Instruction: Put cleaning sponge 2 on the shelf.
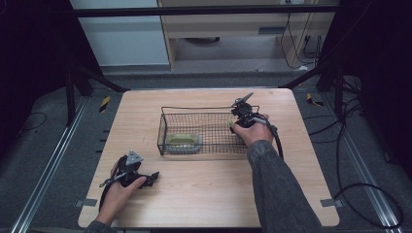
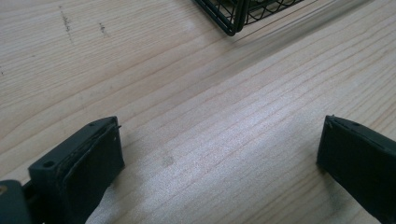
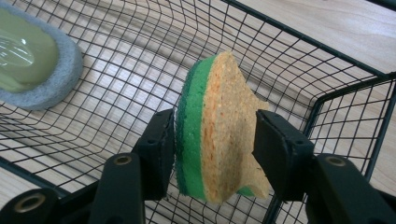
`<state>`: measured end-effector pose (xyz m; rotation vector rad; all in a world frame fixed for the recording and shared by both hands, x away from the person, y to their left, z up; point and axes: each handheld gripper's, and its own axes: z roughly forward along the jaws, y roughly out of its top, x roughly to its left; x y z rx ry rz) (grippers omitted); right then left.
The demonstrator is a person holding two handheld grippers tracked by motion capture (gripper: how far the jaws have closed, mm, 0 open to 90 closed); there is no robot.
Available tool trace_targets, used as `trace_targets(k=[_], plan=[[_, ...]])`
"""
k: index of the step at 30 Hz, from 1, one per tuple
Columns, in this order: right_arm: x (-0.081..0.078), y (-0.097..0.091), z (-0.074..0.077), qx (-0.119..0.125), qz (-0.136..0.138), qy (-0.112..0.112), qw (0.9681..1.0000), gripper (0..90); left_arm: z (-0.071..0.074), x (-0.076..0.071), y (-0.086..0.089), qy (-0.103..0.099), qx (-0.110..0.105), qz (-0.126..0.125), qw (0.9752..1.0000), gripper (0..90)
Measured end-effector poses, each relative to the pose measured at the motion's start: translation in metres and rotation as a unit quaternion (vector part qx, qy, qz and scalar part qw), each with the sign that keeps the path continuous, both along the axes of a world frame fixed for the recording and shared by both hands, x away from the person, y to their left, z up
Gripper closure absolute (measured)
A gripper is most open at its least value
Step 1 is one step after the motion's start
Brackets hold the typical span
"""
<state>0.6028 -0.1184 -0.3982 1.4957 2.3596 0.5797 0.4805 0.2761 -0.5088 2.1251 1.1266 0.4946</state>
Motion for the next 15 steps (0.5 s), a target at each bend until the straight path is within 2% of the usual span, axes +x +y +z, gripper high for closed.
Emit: trace_targets(k=[8,11,15], plan=[[-0.007,-0.001,-0.001,0.013,0.000,0.003,0.9999,37.7,0.000,0.000,0.000,-0.001,0.000,-0.001,1.0000,0.0],[-0.010,-0.001,-0.001,0.006,0.001,0.001,1.0000,35.7,0.000,0.000,0.000,-0.001,0.000,-0.001,1.0000,0.0],[-0.012,-0.004,0.000,0.009,-0.002,-0.004,1.0000,34.3,0.000,0.000,0.000,-0.001,0.000,-0.001,1.0000,0.0]])
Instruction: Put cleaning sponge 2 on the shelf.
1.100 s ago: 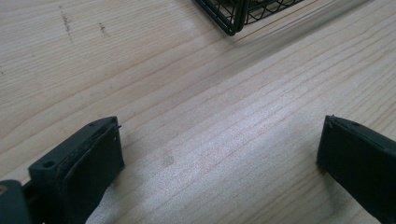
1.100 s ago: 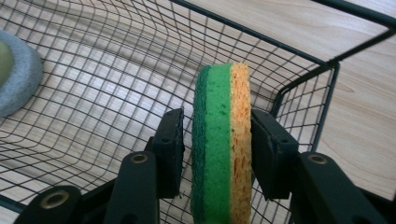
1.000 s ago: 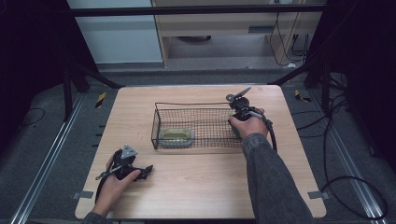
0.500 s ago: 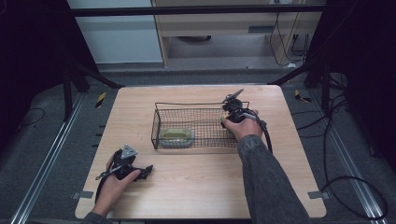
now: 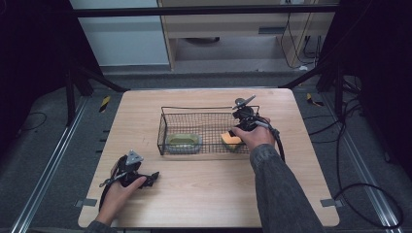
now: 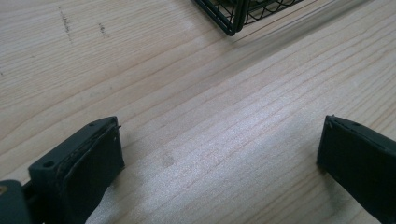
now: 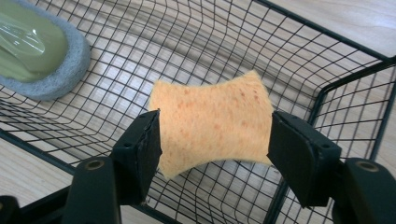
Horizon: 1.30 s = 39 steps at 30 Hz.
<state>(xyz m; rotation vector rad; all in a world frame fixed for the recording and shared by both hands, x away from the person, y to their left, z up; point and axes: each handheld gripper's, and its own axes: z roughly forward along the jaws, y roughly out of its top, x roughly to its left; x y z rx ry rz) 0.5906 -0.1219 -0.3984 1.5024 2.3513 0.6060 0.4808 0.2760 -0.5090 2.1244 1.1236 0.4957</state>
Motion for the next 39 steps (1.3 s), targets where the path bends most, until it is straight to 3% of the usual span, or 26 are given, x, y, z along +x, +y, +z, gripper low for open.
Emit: trace_targets(k=[5,14,26,39], plan=[[0.000,-0.006,0.003,0.005,-0.008,-0.009,0.9999,33.1,0.000,0.000,0.000,0.000,0.000,0.000,1.0000,0.0],[-0.003,-0.012,0.006,0.004,-0.014,-0.025,0.9996,23.3,0.000,0.000,0.000,0.000,0.000,-0.001,1.0000,0.0],[-0.007,-0.024,0.010,0.022,-0.027,-0.041,0.9985,10.4,0.000,0.000,0.000,0.000,-0.001,-0.001,1.0000,0.0],[-0.017,-0.053,0.011,0.044,-0.044,-0.061,0.9962,6.6,0.000,0.000,0.000,0.001,0.000,-0.001,1.0000,0.0]])
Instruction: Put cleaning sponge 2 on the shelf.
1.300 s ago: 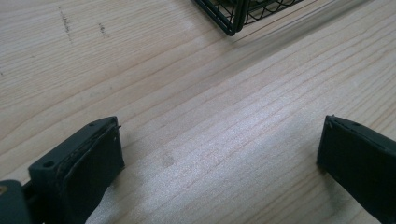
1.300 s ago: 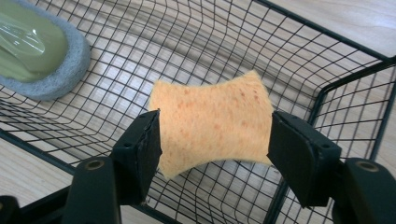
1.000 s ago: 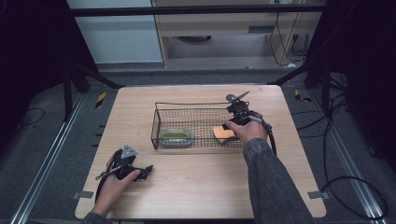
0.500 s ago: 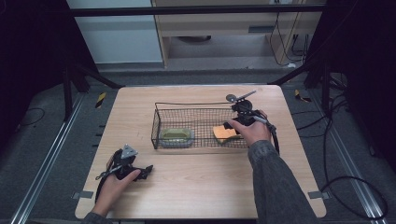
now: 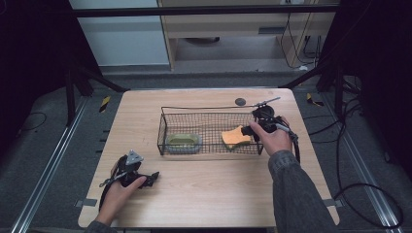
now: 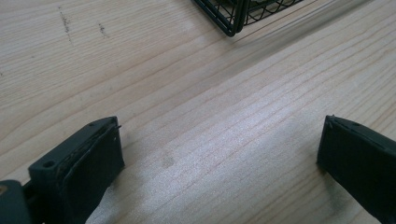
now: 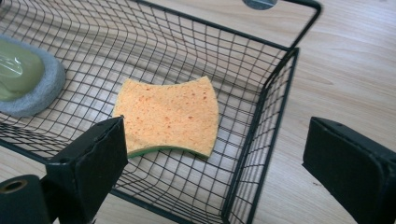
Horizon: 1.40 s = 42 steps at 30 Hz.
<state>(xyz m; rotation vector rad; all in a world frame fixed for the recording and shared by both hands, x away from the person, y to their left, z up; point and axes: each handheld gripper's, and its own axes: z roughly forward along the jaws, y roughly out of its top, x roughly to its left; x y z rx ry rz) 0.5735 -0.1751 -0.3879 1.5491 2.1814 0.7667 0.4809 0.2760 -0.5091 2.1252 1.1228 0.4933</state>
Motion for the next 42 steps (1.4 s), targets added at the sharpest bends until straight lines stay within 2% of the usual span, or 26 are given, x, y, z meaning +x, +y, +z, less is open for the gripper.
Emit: trace_targets(k=[12,18,23,31,36,38,42], plan=[[-0.022,-0.037,0.002,0.013,-0.017,-0.027,0.9994,12.3,0.000,0.000,0.000,0.001,0.001,0.000,1.0000,0.0],[-0.036,-0.063,-0.002,0.028,-0.030,-0.038,0.9984,12.4,0.000,0.000,0.000,0.001,0.001,-0.001,1.0000,0.0],[-0.047,-0.076,-0.009,0.023,-0.038,-0.054,0.9976,12.3,0.000,0.000,0.000,0.001,0.001,-0.001,1.0000,0.0],[-0.062,-0.093,-0.034,0.031,-0.045,-0.062,0.9966,13.1,0.000,0.000,0.000,0.001,0.002,-0.001,1.0000,0.0],[-0.070,-0.101,-0.064,0.031,-0.053,-0.054,0.9966,13.2,0.000,0.000,0.000,0.001,0.001,-0.001,1.0000,0.0],[-0.073,-0.102,-0.079,0.032,-0.060,-0.041,0.9969,13.2,0.000,0.000,0.000,0.001,0.001,0.000,1.0000,0.0],[-0.076,-0.107,-0.107,0.034,-0.074,-0.029,0.9962,13.3,0.000,0.001,0.000,0.000,-0.001,0.001,1.0000,0.0]])
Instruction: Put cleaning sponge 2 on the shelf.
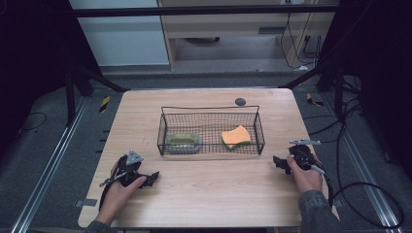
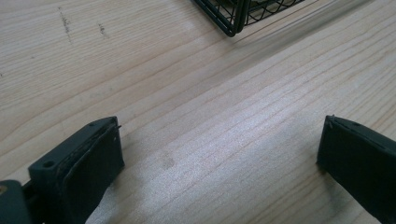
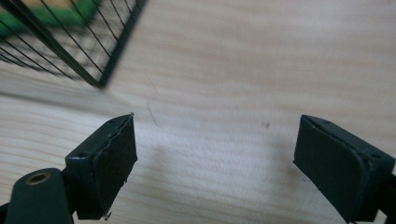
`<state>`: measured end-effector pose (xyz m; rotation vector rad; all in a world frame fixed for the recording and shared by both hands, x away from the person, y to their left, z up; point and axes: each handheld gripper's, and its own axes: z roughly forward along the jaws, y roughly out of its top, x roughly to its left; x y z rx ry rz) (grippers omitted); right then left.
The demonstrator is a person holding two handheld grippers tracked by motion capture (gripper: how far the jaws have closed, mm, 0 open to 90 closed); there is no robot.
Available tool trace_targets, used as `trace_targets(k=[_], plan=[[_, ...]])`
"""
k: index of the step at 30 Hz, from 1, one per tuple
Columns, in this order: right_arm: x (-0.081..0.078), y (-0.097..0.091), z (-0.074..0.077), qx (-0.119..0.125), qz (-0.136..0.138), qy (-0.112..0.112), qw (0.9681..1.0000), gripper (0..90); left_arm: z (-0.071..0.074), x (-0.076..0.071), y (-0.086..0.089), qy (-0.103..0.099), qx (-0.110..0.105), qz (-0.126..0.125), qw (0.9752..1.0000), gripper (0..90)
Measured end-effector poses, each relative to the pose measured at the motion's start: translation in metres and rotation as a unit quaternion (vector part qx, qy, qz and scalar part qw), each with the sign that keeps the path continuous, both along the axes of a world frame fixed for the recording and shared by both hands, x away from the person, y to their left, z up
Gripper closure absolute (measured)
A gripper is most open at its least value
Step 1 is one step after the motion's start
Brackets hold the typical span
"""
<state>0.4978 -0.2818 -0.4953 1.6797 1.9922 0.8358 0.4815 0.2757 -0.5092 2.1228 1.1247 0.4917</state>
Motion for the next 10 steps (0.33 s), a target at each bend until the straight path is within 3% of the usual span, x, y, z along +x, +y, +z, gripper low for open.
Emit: trace_targets(k=[3,7,10], plan=[[-0.003,-0.002,-0.013,-0.017,-0.010,-0.039,0.9991,12.2,0.000,0.000,0.000,0.001,0.002,-0.001,1.0000,0.0],[-0.003,-0.001,-0.017,-0.028,-0.006,-0.054,0.9981,9.0,0.000,0.000,0.000,0.000,0.002,-0.001,1.0000,0.0],[-0.003,-0.001,-0.017,-0.026,-0.005,-0.052,0.9983,7.3,0.000,0.001,0.000,0.000,0.001,-0.002,1.0000,0.0]])
